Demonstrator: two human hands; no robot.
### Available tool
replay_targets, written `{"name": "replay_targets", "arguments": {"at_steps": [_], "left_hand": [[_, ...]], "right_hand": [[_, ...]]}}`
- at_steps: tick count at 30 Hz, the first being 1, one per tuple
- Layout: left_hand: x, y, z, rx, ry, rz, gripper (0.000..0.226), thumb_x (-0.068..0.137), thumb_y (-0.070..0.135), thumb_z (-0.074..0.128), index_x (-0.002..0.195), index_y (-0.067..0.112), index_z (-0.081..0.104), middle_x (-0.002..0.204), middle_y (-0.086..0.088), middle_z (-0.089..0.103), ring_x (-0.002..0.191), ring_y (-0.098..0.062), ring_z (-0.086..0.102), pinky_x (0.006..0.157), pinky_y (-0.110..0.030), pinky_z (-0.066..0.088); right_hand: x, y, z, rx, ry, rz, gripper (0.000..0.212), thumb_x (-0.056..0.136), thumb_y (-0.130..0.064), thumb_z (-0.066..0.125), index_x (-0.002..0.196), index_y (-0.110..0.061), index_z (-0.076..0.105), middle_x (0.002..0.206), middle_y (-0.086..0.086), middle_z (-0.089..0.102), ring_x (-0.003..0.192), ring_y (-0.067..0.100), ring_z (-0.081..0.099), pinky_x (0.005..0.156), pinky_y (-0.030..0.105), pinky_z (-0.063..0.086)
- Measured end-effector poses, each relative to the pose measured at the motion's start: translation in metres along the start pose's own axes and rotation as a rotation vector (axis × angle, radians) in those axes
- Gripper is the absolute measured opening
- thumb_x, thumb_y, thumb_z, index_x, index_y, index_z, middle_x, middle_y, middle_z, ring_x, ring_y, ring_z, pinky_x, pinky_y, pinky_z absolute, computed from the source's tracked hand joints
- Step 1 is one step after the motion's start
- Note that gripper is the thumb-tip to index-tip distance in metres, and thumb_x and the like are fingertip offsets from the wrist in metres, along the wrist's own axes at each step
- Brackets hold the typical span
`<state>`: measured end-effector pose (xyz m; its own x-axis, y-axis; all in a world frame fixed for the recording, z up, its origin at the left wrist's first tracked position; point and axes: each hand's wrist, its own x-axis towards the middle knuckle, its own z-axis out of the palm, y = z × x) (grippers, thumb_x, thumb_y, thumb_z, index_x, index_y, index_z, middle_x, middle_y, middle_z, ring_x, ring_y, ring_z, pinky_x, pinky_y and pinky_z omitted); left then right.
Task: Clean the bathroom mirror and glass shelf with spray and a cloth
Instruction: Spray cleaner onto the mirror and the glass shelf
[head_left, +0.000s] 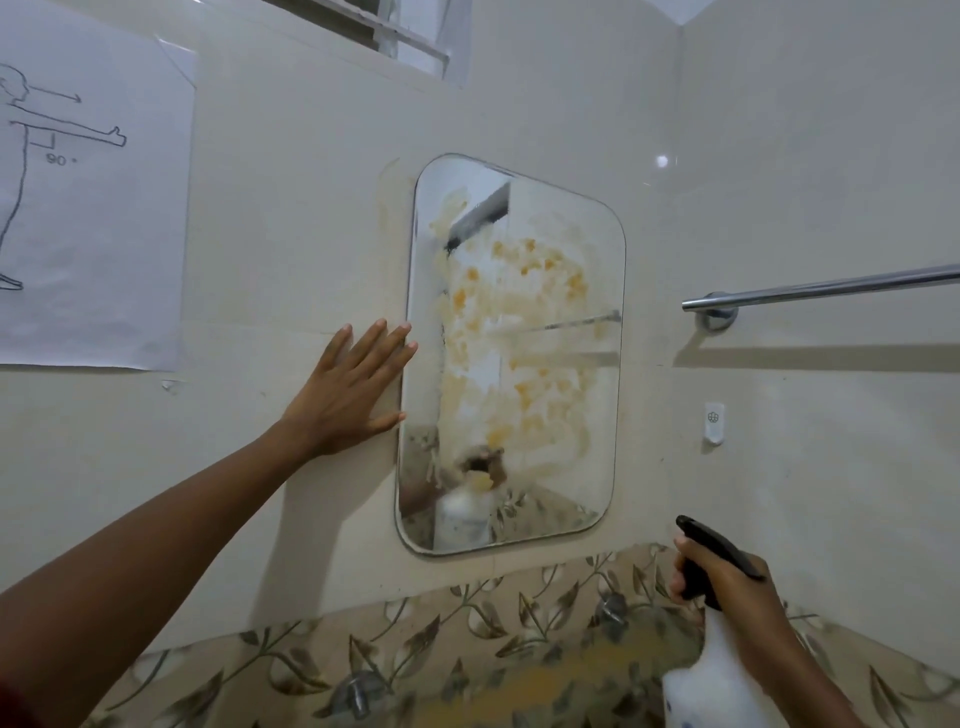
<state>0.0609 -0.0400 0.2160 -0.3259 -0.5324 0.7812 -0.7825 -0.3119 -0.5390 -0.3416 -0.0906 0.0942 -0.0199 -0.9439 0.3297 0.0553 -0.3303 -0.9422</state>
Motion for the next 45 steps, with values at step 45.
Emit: {"name": "replay_targets", "arguments": {"at_steps": [45], "left_hand": [[-0.210, 0.142, -0.001, -1.143, -0.131, -0.598, 0.021, 0.083, 0.025, 0.044, 0.088, 0.028, 0.065, 0.080, 0.018, 0.067, 0.072, -0.003, 0.064, 0.059, -0.024, 0.054]], "right_hand": [[-0.098, 0.138, 0.094, -0.319, -0.411, 0.189, 0.034, 0.085, -0.011, 0.059, 0.051, -0.011, 0.059, 0.048, 0.016, 0.053, 0.042, 0.020, 0.050, 0.043, 0.023, 0.040]]}}
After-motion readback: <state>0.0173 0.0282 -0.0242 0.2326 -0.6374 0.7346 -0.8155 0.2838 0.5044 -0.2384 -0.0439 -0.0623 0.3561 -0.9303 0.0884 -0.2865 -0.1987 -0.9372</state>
